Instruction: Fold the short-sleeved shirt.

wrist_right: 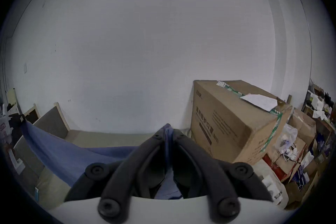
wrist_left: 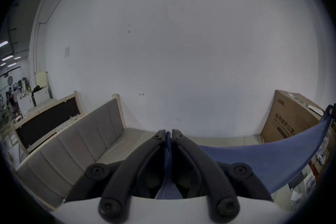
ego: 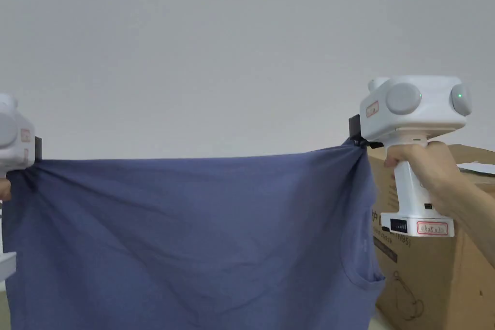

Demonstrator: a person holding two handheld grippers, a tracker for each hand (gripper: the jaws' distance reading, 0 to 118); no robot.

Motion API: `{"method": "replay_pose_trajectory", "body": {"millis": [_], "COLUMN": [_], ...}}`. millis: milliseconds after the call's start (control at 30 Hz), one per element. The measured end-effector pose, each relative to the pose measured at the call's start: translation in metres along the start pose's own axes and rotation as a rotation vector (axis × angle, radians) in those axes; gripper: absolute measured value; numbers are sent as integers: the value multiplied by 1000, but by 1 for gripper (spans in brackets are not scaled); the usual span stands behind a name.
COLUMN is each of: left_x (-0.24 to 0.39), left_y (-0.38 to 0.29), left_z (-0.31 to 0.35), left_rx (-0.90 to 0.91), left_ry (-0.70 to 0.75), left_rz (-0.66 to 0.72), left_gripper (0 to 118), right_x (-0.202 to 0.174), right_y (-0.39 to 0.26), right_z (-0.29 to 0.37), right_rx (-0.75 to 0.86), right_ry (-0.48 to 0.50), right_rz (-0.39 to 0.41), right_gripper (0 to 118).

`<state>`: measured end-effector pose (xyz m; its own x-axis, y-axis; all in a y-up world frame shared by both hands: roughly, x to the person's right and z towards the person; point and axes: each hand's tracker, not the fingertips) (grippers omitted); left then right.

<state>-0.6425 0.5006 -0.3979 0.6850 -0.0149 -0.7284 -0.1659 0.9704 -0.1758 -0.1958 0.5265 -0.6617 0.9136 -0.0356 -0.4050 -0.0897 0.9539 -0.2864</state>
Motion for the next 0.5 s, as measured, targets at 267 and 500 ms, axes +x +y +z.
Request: {"method": "replay_pose_trajectory", "body": {"millis": [267, 500], "left_x": [16, 44], "left_y": [-36, -167], "left_z": [-16, -80], "left_rx": [2, -190], "left_ry": [15, 34], "left_rz": [-38, -143], "left_gripper": [5, 5], "right_x": [2, 9], "right_y": [-28, -143], "right_z": [-19, -100], "right_rx": [4, -253], "right_ry": [-4, -22], "right_rz": [43, 36], "right_gripper": [5, 5]}}
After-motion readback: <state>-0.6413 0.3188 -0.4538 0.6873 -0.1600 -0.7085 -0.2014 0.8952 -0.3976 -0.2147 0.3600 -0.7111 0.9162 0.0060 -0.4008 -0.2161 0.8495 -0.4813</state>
